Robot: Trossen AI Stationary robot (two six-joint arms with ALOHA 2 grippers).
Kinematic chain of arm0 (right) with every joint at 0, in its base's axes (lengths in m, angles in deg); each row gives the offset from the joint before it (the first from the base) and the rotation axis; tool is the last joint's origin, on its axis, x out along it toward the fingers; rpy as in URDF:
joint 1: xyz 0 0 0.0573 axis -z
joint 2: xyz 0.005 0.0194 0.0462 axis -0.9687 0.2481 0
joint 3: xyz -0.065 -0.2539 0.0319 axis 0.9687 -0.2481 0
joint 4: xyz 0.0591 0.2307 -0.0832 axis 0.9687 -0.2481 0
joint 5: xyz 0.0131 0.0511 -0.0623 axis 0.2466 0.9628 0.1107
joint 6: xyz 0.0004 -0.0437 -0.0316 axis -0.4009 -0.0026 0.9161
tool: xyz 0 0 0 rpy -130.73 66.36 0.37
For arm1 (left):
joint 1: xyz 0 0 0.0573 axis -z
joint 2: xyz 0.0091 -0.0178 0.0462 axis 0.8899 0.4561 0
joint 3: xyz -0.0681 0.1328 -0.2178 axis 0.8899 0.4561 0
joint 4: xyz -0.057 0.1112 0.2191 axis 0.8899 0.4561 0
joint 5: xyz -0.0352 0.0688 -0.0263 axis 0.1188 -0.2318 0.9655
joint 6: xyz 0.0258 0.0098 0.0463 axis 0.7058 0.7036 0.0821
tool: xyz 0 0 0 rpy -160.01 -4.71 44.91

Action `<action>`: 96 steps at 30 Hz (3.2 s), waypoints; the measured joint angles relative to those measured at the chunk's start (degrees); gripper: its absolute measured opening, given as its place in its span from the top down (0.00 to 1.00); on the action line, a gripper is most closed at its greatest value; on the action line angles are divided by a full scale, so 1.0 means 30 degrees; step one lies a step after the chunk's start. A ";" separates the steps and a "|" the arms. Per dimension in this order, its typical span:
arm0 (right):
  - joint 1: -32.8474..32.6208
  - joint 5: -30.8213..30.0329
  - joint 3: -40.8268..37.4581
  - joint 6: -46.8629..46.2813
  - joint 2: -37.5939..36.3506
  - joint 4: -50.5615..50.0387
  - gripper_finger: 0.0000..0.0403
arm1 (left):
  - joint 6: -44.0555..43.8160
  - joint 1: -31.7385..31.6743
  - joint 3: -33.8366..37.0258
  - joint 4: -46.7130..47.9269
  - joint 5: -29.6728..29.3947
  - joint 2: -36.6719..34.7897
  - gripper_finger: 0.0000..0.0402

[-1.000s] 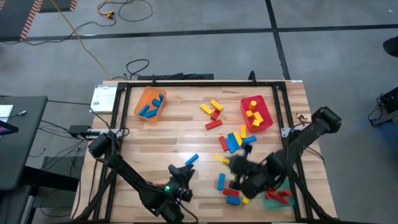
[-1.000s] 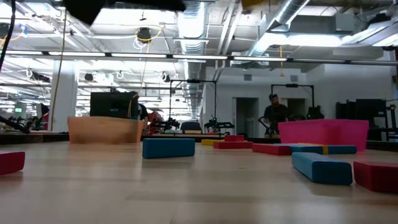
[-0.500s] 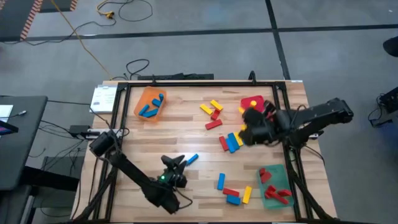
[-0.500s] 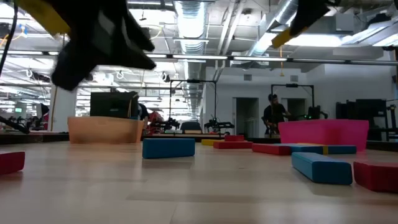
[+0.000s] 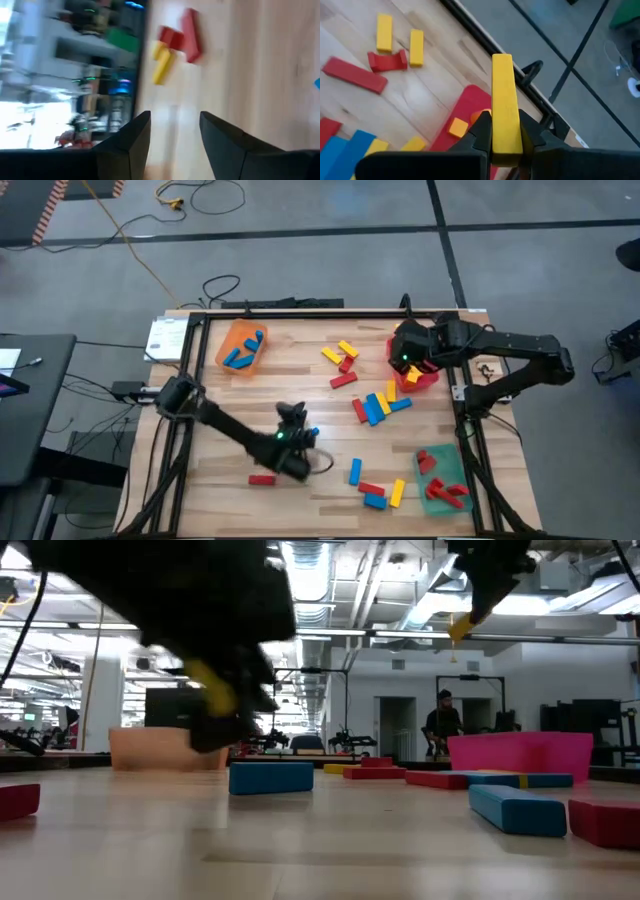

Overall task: Sort blocks
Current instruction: Put the yellow rectangle block into the red bin

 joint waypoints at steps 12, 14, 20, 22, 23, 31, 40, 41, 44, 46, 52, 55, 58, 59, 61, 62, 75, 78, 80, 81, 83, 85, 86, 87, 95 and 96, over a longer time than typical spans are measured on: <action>0.3448 0.2019 -0.2990 0.3026 -0.0333 0.2838 0.86 | 0.9303 -0.3707 0.2976 -1.4423 1.1387 -0.3115 0.59; 0.3898 0.2199 -0.3333 0.3254 -0.0605 0.2986 0.86 | 0.9475 -0.4110 0.2964 -1.4495 1.2018 -0.3529 0.59; 0.5548 0.3234 -0.4240 0.3637 -0.2004 0.3052 0.86 | 0.9653 -0.4792 0.2964 -1.4339 1.4432 -0.4308 0.59; 0.6229 0.3983 -0.4502 0.3898 -0.2566 0.3181 0.86 | 0.9691 -0.4970 0.2964 -1.4388 1.5211 -0.4317 0.59; 0.6512 0.4439 -0.4679 0.3996 -0.2850 0.3319 0.86 | 0.9767 -0.5057 0.2964 -1.4408 1.5572 -0.4298 0.59; 0.7945 0.7860 -0.6838 0.4226 -0.4095 0.3550 0.85 | 0.9273 -0.5673 0.2964 -1.4421 1.7795 -0.4297 0.59; 0.7753 0.8000 -0.8777 0.4231 -0.4124 0.3721 0.85 | 0.8739 -0.5702 0.2956 -1.4364 1.7804 -0.4379 0.59; 0.7753 0.8000 -0.8900 0.4237 -0.4131 0.3825 0.85 | 0.8681 -0.5702 0.2956 -1.4391 1.7812 -0.4408 0.59; 0.7753 0.8000 -0.9202 0.4370 -0.4109 0.3986 0.85 | 0.8489 -0.5703 0.2934 -1.4425 1.8106 -0.4601 0.59; 0.7753 0.8099 -0.9399 0.4414 -0.4124 0.4108 0.85 | 0.8075 -0.5703 0.2886 -1.4844 1.8870 -0.4647 0.59; 0.7854 0.8212 -0.9597 0.4569 -0.4116 0.4277 0.85 | 0.7906 -0.5695 0.2796 -1.6196 2.1622 -0.5053 0.59; 0.7863 0.8217 -0.9597 0.4569 -0.4116 0.4263 0.85 | 0.7850 -0.5688 0.2796 -1.6379 2.1873 -0.5211 0.59; 0.7863 0.8226 -0.9597 0.4569 -0.4116 0.4207 0.85 | 0.7855 -0.5693 0.2803 -1.6402 2.1877 -0.5302 0.59; 0.7855 0.8233 -0.9597 0.4569 -0.4116 0.4190 0.85 | 0.7889 -0.5695 0.2803 -1.6385 2.1870 -0.5302 0.59; 0.7858 0.8300 -0.9597 0.4569 -0.4116 0.4195 0.85 | 0.8003 -0.5703 0.2803 -1.6283 2.1870 -0.5288 0.59; 0.7855 0.8477 -0.9597 0.4569 -0.4116 0.4197 0.85 | 0.8003 -0.5716 0.2803 -1.6266 2.1870 -0.5288 0.59; 0.8201 1.0309 -0.9597 0.4751 -0.4073 0.4360 0.85 | 0.7778 -0.5834 0.2818 -1.5011 2.1863 -0.5288 0.59; 0.8205 1.0492 -0.9645 0.4697 -0.4041 0.4670 0.85 | 0.7792 -0.5841 0.2818 -1.4950 2.1864 -0.5288 0.59; 0.8205 1.1184 -0.9836 0.4707 -0.4044 0.5128 0.85 | 0.7792 -0.5841 0.2818 -1.4840 2.1865 -0.5288 0.59; 0.8205 1.1384 -0.9946 0.4709 -0.4041 0.5274 0.85 | 0.7792 -0.5841 0.2818 -1.4825 2.1870 -0.5288 0.59; 0.8198 1.1478 -1.0009 0.4709 -0.4038 0.5340 0.85 | 0.7799 -0.5841 0.2818 -1.4830 2.1870 -0.5288 0.59; 0.8205 1.1482 -1.0151 0.4714 -0.4045 0.5419 0.85 | 0.7793 -0.5841 0.2818 -1.4852 2.1870 -0.5288 0.59; 0.8205 1.1482 -1.0269 0.4707 -0.4044 0.5410 0.85 | 0.7792 -0.5841 0.2818 -1.4852 2.1870 -0.5288 0.59; 0.8205 1.1482 -1.0384 0.4700 -0.4036 0.5407 0.85 | 0.7792 -0.5841 0.2818 -1.4852 2.1870 -0.5288 0.59; 0.8733 1.1479 -1.1635 0.4740 -0.4044 0.6354 0.85 | 0.7272 -0.5841 0.2818 -1.4879 2.1870 -0.5288 0.59; 0.8763 1.1475 -1.1708 0.4787 -0.4044 0.6434 0.85 | 0.7256 -0.5841 0.2818 -1.4878 2.1870 -0.5288 0.59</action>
